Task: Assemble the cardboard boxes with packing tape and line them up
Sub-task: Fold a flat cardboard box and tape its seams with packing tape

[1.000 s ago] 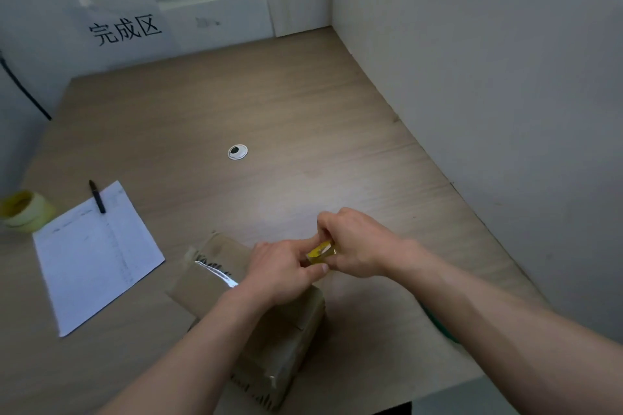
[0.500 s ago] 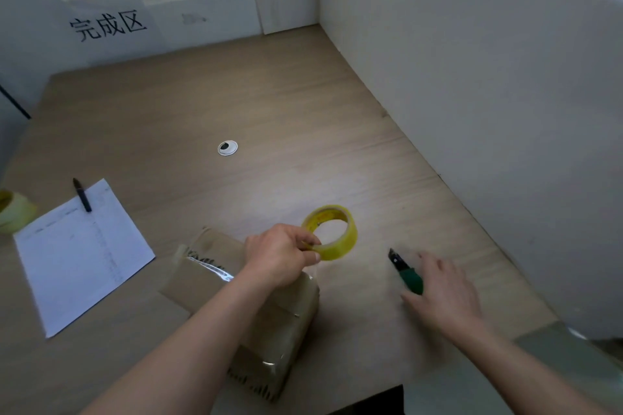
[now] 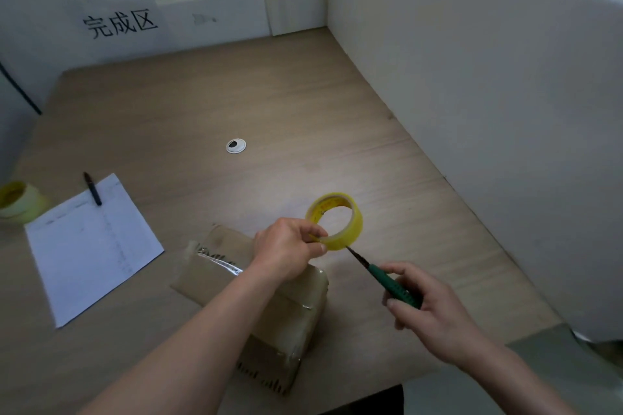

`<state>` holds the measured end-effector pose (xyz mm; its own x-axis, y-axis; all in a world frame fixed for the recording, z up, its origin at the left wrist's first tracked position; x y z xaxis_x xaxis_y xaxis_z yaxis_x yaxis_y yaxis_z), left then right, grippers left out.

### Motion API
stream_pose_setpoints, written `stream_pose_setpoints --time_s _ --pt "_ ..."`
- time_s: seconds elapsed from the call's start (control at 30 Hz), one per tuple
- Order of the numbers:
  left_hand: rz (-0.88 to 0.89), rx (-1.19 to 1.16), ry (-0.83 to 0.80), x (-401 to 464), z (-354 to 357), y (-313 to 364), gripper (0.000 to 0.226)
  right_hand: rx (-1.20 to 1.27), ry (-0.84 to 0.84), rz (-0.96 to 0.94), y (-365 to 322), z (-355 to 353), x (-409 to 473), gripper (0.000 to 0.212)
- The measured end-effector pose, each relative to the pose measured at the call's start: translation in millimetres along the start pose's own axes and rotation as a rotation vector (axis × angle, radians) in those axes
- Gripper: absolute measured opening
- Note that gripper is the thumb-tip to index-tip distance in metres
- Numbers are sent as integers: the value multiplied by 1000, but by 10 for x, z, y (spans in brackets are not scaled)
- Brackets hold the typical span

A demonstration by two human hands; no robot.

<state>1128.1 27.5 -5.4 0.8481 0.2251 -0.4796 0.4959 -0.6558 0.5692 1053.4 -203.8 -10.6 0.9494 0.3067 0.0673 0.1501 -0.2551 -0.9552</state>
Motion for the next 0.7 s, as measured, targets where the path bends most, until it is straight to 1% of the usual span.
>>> stream_pose_setpoints --time_s 0.1,0.23,0.43,0.57,0.63,0.7 --pt "7 -9 12 -10 -13 -7 15 -102 -98 -25 -78 -13 54 61" --pt "4 -39 10 0 -21 5 14 -257 -226 -50 -93 12 123 59" --pt "5 -27 23 -5 -32 29 17 -306 -277 -65 -149 18 203 62" --pt "16 -14 25 -13 -41 47 12 -333 -326 -84 -226 22 248 58" --pt "19 -1 28 -14 -42 59 11 -403 -369 -121 -258 17 294 55" --pt "20 8 37 -13 -44 59 11 -554 -464 -154 -202 52 337 49"
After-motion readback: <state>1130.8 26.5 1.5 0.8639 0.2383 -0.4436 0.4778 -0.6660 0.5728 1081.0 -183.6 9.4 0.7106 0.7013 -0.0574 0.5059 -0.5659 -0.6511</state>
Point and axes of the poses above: each hand's wrist, its own x-axis towards the middle knuckle, its own z-axis out of the palm, y = z × x, the point moved 5 cm from there along x, towards the middle knuckle, and after that the axes turned 12 degrees about -z, right-handed, at the moved point
